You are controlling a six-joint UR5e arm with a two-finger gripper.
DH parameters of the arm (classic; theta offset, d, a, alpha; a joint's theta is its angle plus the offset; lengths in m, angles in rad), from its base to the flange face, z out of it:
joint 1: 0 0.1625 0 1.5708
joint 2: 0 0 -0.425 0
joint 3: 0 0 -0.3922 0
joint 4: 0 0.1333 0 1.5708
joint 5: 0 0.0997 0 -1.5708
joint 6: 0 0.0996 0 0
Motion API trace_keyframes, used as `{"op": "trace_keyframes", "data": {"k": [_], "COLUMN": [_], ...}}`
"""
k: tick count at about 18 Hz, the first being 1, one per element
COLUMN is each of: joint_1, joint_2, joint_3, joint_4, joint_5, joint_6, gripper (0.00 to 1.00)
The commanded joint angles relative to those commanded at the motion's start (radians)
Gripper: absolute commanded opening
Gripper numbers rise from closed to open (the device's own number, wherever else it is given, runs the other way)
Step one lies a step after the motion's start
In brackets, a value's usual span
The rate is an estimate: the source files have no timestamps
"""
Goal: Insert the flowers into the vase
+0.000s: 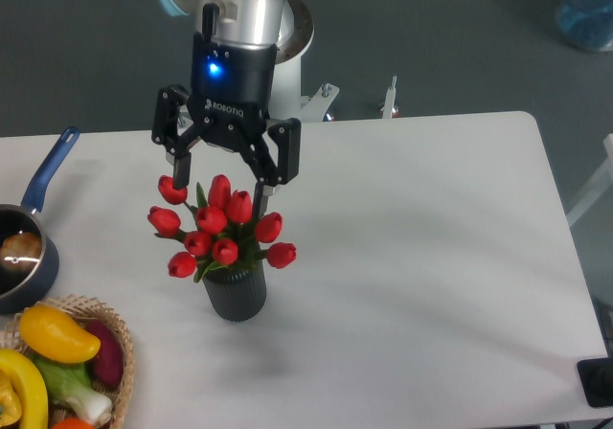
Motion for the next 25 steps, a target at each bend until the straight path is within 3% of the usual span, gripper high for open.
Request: {"op": "trace_keyframes", "data": {"k": [6, 10, 13, 25], "joint_1": [0.127, 0.273, 0.351, 0.459], "joint_2": [0.003, -0.011, -0.035, -0.259], "joint_3": [-0.06, -0.132, -0.147, -0.15], "joint_4": [-0.002, -0.006, -0.008, -0.009], "joint_5": [0.126, 0.129, 0.147, 0.229], "joint_6": [0.159, 0.36, 0.437, 0.695], "gripper": [1.0, 1.0, 1.0, 1.0]}}
